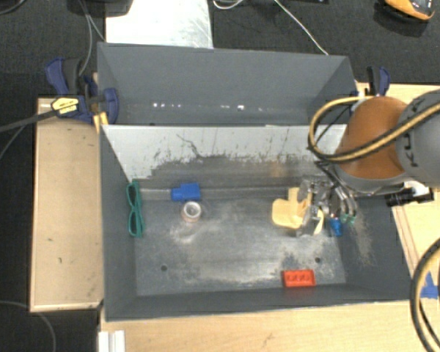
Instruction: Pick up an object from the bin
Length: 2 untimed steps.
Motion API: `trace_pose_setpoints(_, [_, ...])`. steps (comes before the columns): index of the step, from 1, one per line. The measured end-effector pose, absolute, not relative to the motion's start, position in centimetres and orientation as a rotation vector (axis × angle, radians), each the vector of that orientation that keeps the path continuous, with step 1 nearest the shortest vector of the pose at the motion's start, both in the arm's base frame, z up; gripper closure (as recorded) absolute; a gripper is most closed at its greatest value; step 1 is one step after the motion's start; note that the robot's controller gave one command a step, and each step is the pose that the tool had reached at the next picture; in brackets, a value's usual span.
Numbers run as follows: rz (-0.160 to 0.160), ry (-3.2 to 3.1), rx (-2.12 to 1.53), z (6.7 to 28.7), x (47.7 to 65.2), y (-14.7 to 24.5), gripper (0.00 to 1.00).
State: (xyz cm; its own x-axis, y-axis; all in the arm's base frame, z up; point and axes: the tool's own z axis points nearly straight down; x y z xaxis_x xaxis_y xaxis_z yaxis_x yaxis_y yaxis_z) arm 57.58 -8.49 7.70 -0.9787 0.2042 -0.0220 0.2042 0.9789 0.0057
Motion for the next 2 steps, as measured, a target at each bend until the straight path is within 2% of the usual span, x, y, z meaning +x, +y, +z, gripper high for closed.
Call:
trace_pose_setpoints(1, [0.007,3.096,0.365,18.87,58.63,-7.77,1.0])
trace_pose_setpoints(2, [0.006,3.096,0.364,18.87,58.63,-7.78,1.0])
